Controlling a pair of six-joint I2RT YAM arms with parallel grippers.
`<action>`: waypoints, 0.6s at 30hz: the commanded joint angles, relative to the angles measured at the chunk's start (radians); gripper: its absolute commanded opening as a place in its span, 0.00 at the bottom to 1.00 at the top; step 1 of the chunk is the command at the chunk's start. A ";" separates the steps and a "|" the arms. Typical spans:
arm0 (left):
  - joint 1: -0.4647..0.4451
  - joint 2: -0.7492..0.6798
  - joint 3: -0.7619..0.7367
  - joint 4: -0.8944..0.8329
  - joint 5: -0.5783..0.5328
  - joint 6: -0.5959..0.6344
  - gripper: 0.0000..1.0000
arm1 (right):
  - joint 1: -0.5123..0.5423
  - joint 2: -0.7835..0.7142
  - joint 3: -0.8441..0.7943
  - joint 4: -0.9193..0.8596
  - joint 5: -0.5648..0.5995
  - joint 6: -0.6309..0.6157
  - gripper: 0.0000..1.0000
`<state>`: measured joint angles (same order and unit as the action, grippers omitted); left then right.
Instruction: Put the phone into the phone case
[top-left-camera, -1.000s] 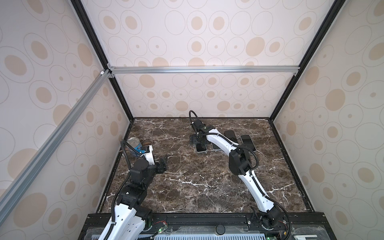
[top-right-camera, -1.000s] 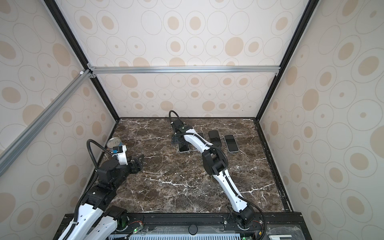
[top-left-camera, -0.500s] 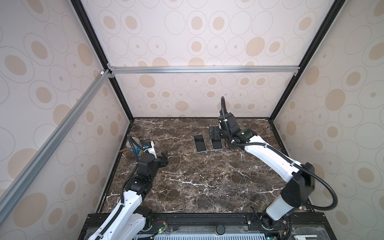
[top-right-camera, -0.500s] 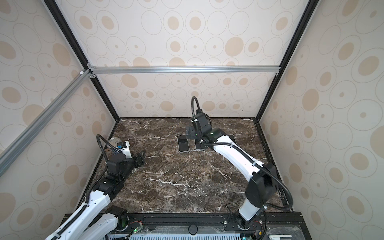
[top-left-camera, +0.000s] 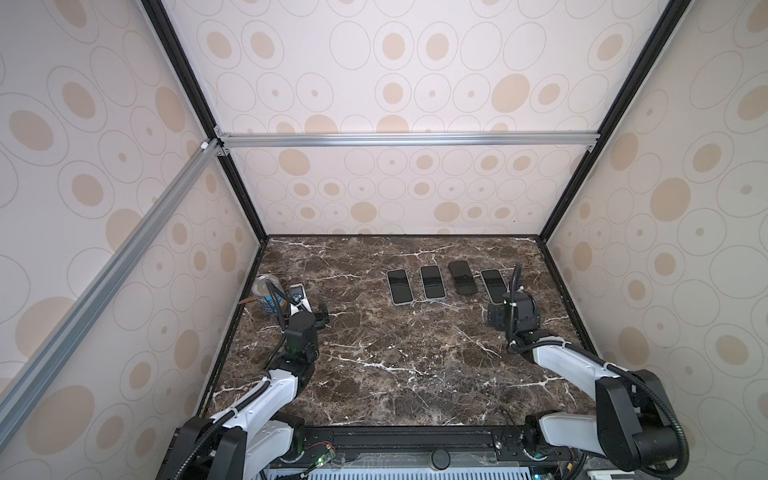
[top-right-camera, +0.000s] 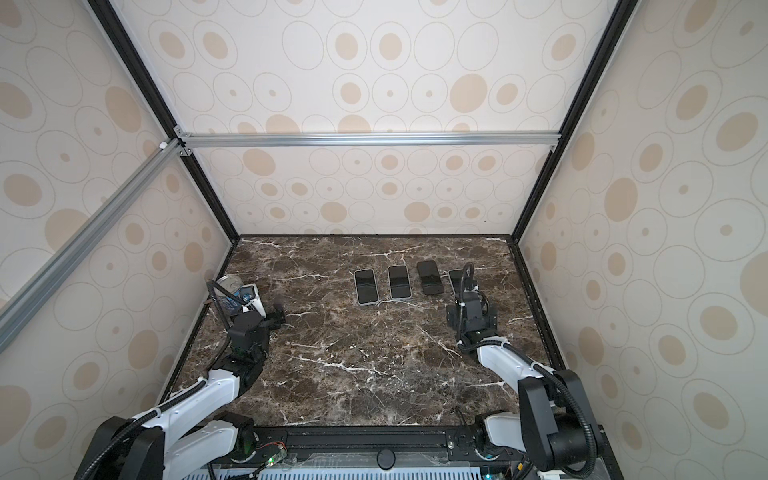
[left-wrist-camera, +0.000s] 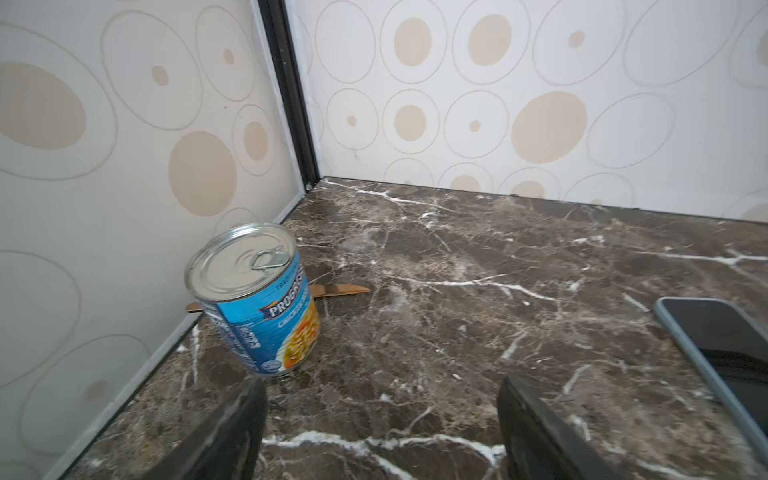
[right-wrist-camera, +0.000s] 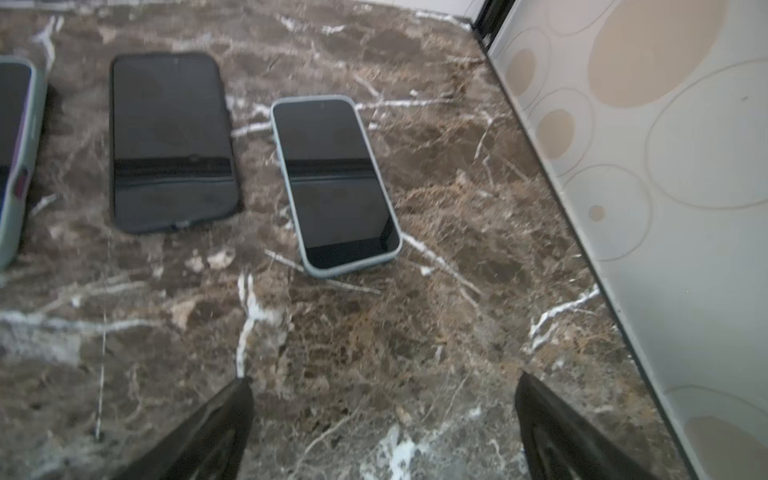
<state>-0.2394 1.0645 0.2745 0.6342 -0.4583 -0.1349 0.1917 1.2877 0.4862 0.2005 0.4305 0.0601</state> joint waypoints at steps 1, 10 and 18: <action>0.037 0.045 -0.062 0.269 0.011 0.129 0.88 | -0.001 0.029 -0.062 0.298 -0.101 -0.109 1.00; 0.179 0.267 -0.140 0.623 0.304 0.101 0.89 | -0.075 0.140 -0.098 0.557 -0.415 -0.188 1.00; 0.235 0.416 -0.186 0.896 0.468 0.121 0.90 | -0.138 0.256 -0.111 0.696 -0.495 -0.142 1.00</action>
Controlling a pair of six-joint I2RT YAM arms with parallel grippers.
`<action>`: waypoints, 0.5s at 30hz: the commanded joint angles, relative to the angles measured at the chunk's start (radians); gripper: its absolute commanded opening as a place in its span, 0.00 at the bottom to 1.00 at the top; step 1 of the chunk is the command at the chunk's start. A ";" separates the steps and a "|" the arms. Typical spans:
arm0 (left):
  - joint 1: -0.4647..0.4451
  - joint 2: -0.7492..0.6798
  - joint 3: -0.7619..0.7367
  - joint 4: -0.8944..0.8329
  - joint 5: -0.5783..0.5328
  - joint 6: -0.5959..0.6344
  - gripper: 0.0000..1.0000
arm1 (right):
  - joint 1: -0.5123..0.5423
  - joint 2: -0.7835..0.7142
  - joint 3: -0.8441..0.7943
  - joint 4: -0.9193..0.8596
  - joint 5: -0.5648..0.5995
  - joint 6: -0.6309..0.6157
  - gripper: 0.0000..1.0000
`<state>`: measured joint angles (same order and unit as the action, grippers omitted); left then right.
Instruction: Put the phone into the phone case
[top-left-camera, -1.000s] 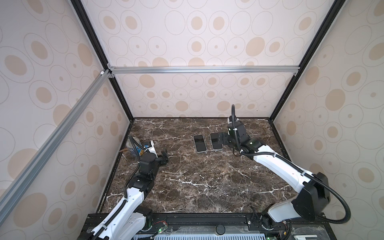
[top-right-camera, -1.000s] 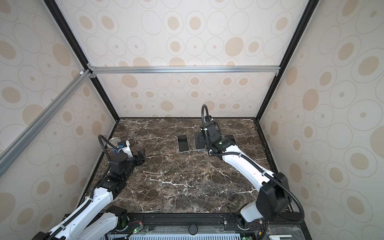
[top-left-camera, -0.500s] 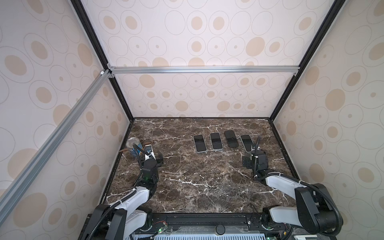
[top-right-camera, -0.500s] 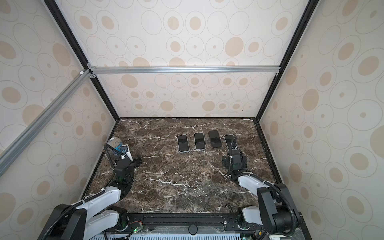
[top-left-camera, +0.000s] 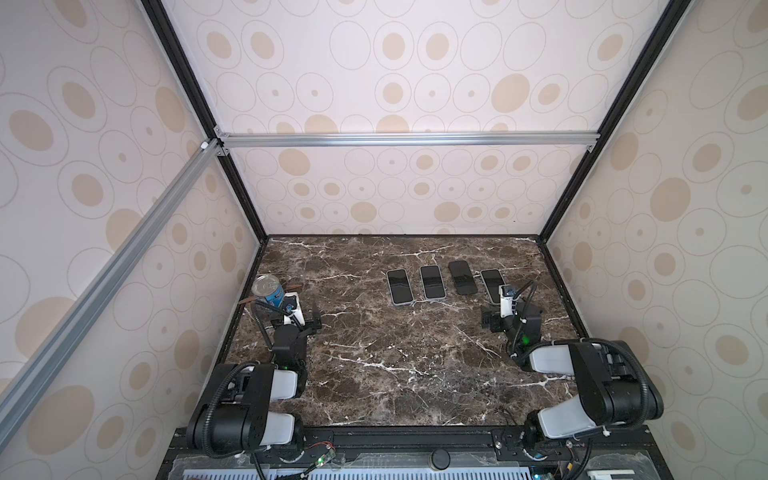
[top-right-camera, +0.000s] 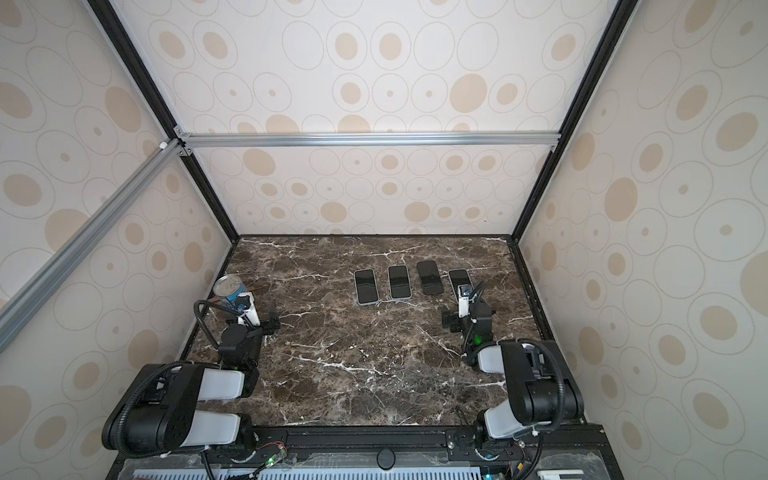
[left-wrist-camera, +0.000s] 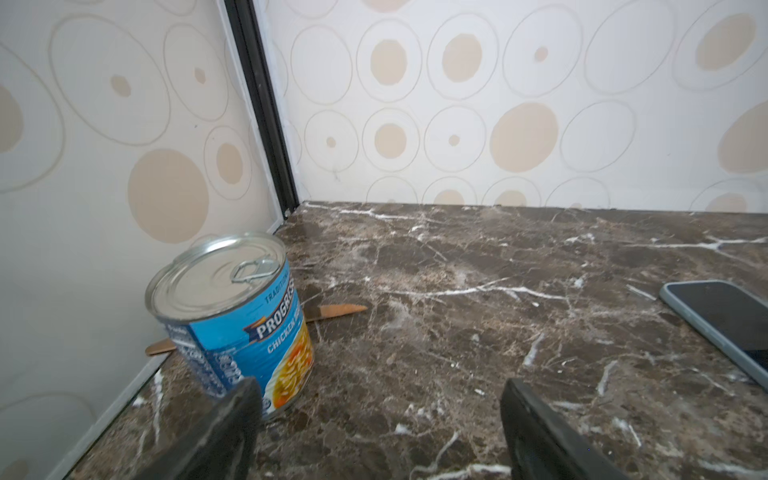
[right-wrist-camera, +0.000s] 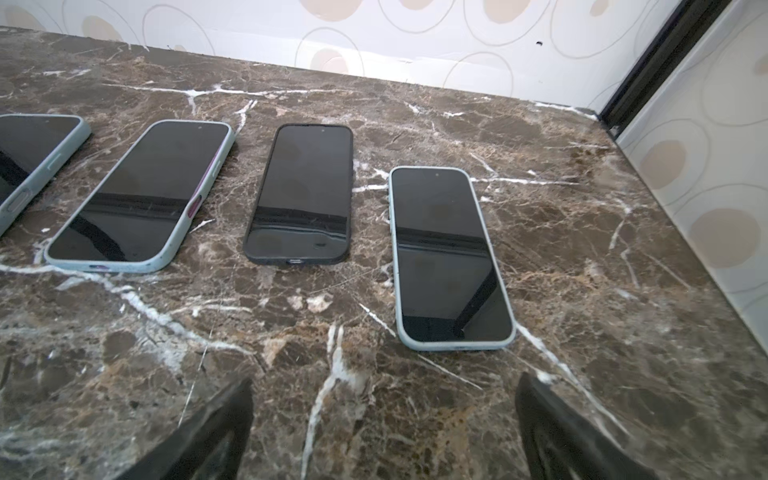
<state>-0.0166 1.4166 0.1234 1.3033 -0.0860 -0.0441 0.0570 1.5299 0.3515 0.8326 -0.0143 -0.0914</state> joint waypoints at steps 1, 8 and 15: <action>0.011 0.105 -0.042 0.279 0.118 0.041 0.91 | -0.013 -0.002 0.057 -0.034 -0.042 0.022 1.00; 0.011 0.158 0.087 0.069 -0.042 -0.014 1.00 | -0.032 0.007 0.081 -0.063 0.014 0.072 1.00; 0.010 0.164 0.074 0.106 -0.038 -0.010 1.00 | -0.033 0.007 0.078 -0.056 0.012 0.070 1.00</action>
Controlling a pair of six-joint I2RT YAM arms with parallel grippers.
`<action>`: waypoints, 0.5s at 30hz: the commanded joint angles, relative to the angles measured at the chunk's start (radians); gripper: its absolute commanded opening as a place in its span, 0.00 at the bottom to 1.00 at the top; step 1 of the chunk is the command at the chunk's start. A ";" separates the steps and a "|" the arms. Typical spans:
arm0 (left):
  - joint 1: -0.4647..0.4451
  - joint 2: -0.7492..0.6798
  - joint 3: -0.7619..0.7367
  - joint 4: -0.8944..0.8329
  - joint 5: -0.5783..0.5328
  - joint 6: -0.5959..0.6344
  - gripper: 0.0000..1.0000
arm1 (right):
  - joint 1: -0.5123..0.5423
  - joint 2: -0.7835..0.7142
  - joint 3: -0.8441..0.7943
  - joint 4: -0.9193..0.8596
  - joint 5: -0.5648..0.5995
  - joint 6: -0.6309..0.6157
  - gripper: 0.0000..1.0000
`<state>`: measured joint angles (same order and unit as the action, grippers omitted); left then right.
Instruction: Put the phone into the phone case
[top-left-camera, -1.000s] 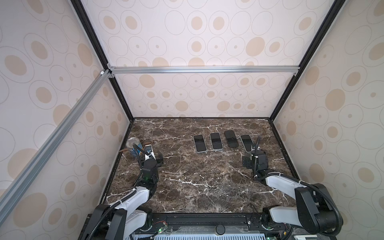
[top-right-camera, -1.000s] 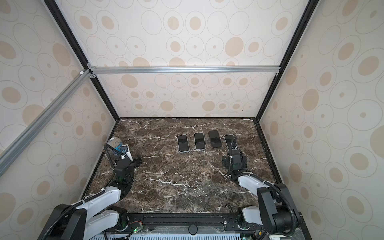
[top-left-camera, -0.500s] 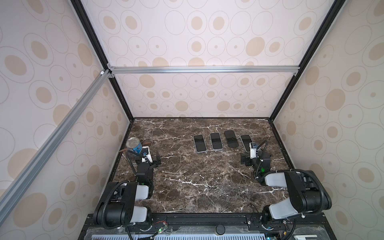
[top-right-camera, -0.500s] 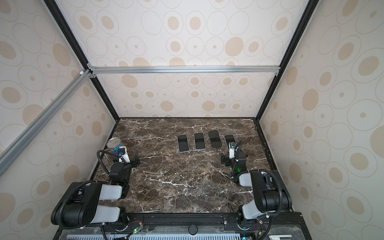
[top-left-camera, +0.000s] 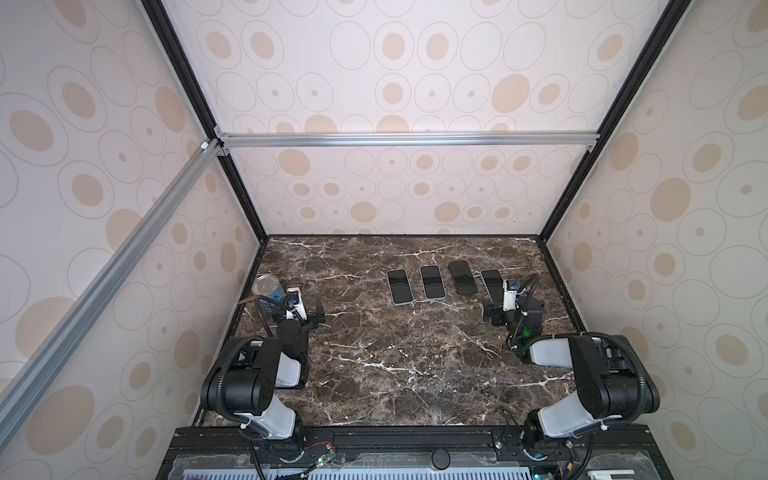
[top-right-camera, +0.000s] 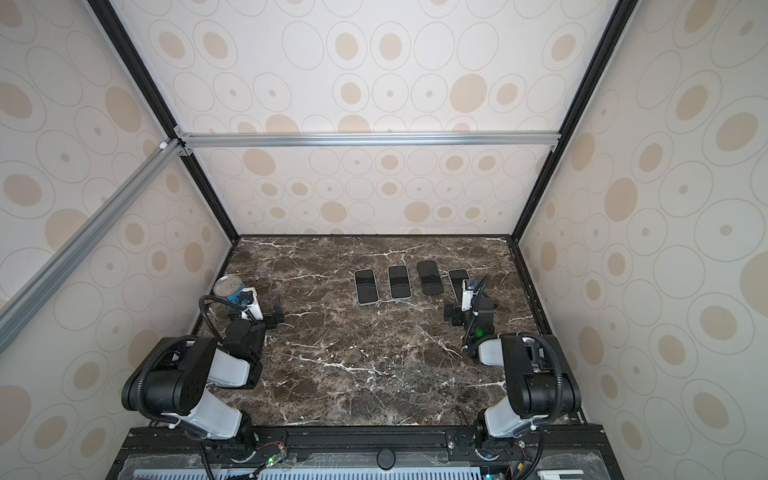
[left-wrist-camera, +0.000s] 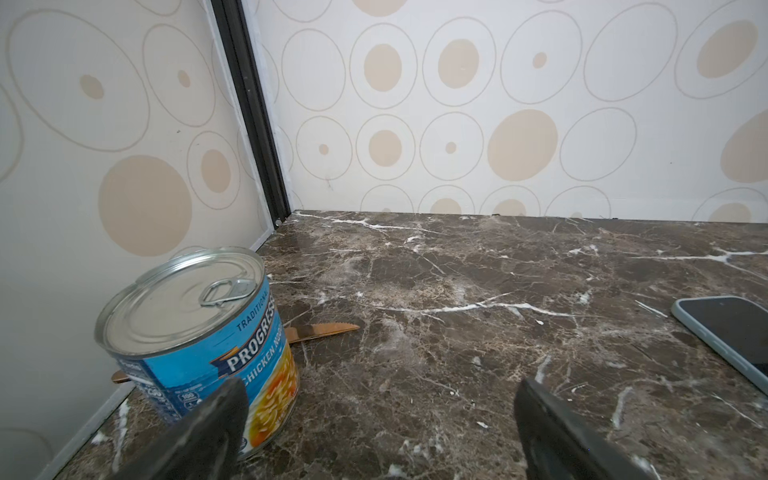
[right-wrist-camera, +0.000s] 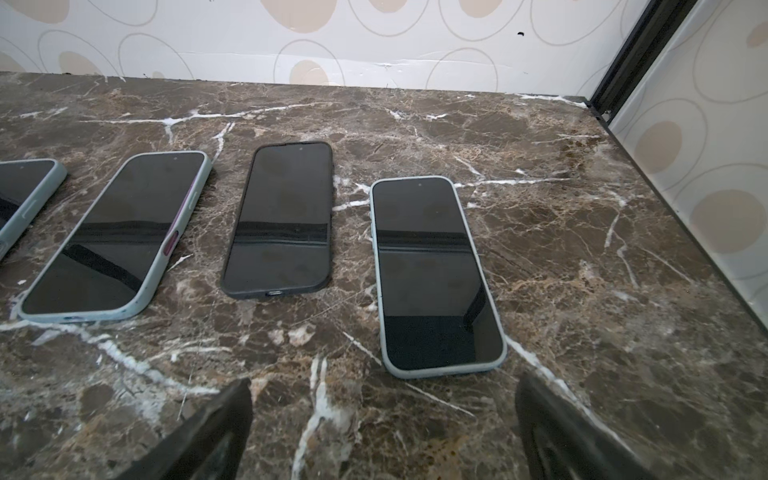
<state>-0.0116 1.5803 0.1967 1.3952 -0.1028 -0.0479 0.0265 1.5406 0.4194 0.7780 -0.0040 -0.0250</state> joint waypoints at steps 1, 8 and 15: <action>0.006 -0.003 0.006 -0.003 -0.006 -0.004 1.00 | -0.002 -0.006 0.010 -0.004 0.002 0.002 1.00; 0.006 -0.001 0.028 -0.040 0.076 0.028 0.99 | -0.002 -0.004 0.010 -0.002 0.002 0.003 1.00; 0.007 0.000 0.030 -0.042 0.089 0.028 0.99 | -0.002 -0.004 0.010 -0.002 0.002 0.002 1.00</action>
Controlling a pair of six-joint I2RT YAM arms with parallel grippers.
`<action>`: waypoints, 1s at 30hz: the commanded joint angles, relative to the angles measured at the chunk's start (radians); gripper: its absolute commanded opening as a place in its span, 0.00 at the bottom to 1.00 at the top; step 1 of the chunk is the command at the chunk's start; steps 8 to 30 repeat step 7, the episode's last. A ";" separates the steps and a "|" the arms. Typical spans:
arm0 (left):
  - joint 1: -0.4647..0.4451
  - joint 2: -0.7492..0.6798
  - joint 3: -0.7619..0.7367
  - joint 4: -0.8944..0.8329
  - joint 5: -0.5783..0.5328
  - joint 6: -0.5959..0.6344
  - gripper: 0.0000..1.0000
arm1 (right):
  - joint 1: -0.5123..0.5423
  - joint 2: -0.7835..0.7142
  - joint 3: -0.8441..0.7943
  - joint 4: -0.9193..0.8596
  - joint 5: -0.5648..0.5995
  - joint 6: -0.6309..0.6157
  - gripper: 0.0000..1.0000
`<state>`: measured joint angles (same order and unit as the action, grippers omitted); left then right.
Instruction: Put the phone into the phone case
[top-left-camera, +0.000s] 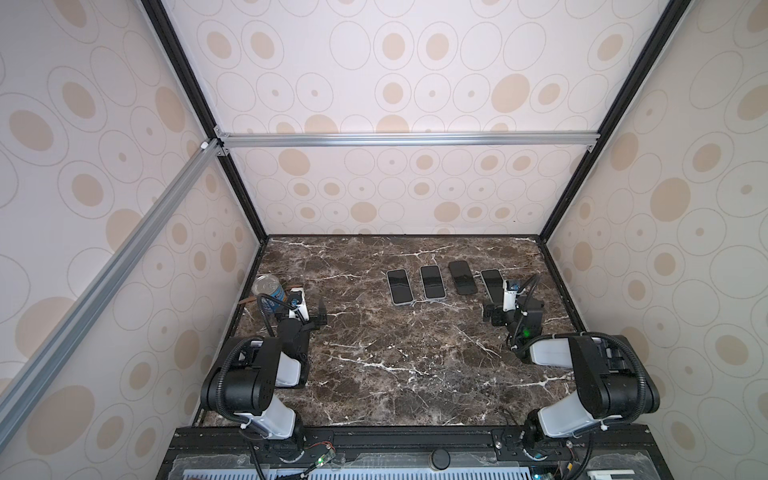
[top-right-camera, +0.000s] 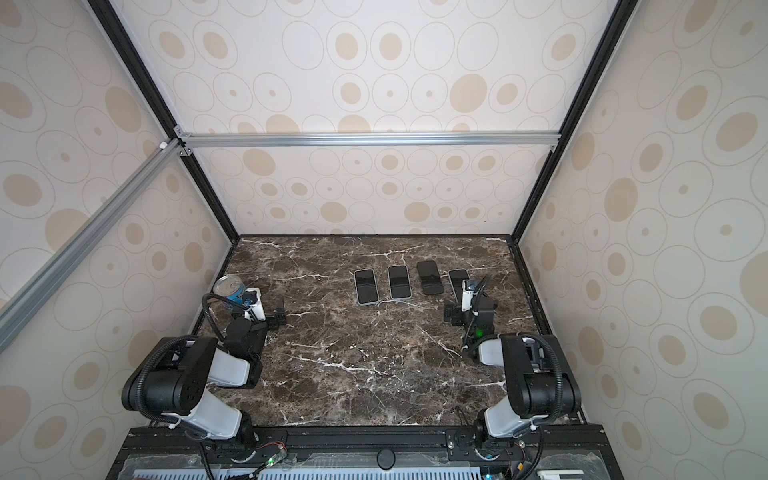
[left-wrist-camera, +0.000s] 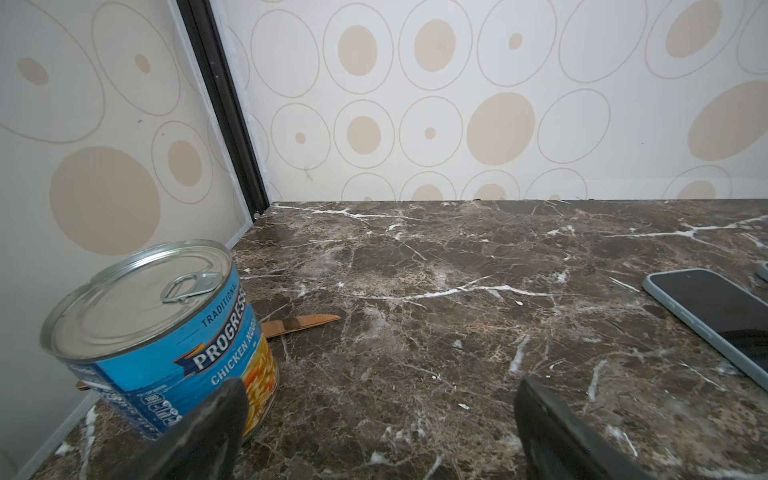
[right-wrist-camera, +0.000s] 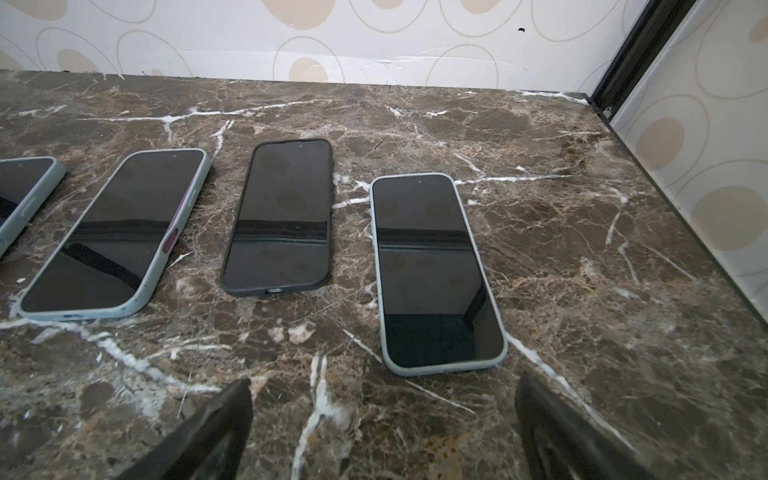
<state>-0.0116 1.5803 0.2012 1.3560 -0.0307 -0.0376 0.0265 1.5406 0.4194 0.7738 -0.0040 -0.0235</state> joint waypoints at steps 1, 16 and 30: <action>0.007 0.000 0.026 -0.004 0.017 0.018 0.99 | -0.002 -0.004 0.009 0.002 0.002 0.001 1.00; 0.008 -0.006 0.007 0.032 -0.007 0.011 0.99 | -0.002 -0.005 0.010 0.002 0.002 0.001 1.00; 0.008 -0.006 0.007 0.032 -0.007 0.011 0.99 | -0.002 -0.005 0.010 0.002 0.002 0.001 1.00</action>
